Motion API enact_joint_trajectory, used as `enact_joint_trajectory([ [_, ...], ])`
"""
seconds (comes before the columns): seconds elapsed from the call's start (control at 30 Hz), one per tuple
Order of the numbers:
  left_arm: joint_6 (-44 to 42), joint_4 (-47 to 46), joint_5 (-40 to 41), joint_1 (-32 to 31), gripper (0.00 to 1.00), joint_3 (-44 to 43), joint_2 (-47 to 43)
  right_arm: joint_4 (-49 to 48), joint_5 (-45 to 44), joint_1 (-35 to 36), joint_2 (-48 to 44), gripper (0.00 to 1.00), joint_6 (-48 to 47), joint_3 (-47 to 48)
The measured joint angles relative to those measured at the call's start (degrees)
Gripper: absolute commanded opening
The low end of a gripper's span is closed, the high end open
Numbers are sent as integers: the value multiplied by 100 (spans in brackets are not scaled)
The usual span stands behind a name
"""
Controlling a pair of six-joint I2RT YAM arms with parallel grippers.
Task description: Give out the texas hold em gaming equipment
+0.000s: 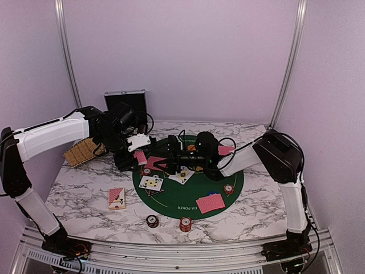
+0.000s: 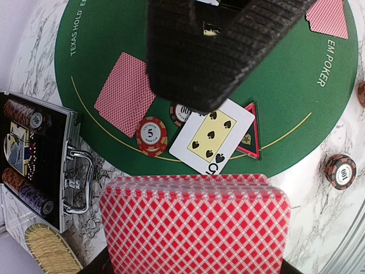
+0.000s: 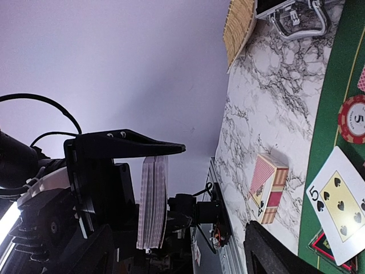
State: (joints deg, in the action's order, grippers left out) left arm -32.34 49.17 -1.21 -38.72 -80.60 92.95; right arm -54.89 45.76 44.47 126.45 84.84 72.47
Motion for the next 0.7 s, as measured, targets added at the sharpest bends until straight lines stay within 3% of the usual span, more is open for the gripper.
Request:
enact_joint_trajectory([
  [0.2,2,0,-2,0,0,0,0,-39,4,81,13,77,63,81],
  [0.7,15,-2,-7,20,0,0,0,-22,42,525,776,74,260,1292],
])
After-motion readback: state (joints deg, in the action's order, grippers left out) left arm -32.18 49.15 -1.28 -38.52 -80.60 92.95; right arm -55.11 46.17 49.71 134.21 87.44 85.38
